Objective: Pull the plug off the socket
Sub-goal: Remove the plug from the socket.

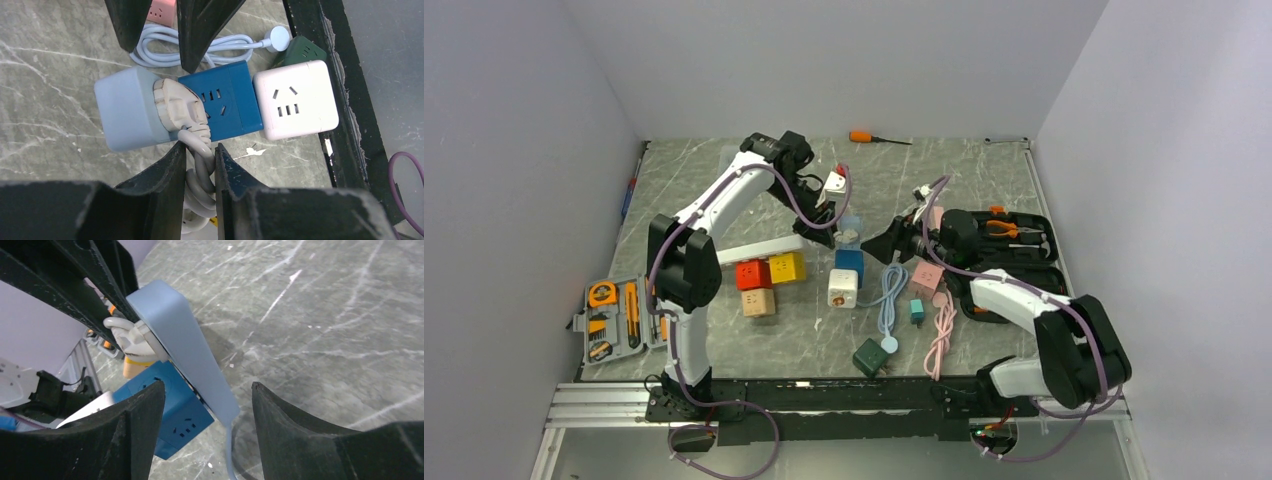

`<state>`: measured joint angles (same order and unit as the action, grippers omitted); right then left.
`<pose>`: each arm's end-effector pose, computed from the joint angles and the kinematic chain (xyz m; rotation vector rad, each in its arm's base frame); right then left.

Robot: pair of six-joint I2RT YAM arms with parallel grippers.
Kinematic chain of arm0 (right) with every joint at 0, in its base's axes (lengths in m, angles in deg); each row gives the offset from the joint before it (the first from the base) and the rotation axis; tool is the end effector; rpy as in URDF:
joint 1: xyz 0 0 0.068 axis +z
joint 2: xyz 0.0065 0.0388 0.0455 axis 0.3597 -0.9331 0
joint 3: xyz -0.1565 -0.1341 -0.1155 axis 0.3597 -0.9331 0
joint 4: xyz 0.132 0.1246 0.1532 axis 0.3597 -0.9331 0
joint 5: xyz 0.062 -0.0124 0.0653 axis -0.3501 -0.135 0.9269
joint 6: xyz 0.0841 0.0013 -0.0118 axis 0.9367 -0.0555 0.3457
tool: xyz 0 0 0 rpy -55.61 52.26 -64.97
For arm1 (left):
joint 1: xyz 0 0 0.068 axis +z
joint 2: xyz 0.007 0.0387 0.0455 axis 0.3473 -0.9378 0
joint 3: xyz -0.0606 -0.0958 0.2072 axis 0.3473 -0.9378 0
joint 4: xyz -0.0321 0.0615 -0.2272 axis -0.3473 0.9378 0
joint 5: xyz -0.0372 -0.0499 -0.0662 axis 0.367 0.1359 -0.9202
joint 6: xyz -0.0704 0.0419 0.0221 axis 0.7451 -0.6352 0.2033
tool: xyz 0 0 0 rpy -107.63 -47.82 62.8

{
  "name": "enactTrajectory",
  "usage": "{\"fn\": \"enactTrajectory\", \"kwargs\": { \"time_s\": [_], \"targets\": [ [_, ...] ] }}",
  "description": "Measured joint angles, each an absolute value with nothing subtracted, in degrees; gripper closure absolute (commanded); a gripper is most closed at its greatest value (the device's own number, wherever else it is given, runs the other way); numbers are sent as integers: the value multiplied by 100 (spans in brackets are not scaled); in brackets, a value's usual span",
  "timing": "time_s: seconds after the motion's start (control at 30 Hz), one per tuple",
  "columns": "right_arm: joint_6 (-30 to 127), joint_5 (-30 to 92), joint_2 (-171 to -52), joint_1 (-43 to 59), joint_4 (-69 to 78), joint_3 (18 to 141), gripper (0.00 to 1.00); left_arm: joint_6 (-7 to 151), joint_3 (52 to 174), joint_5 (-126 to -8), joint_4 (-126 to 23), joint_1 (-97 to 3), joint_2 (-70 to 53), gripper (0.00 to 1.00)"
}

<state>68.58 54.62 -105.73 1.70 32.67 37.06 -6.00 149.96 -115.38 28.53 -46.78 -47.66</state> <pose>0.2602 0.1518 0.1978 -0.3467 1.8909 1.1022 0.2855 -0.2117 0.2454 1.8270 1.6188 -1.1852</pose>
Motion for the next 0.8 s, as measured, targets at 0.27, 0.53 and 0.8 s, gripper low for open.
{"fn": "enactTrajectory", "kwargs": {
  "time_s": [0.27,0.53,0.8],
  "targets": [
    [7074,6271,-11395,159,5073,3573,32,-764,14961,-11694,2974,-4643,-4766,100],
    [7284,7036,-12048,148,6231,3542,31,-935,15251,-11735,3393,-4590,-4766,100],
    [7922,7335,-12575,151,7486,3544,34,-1011,15385,-11739,3586,-4571,-4766,100]
  ]
}}
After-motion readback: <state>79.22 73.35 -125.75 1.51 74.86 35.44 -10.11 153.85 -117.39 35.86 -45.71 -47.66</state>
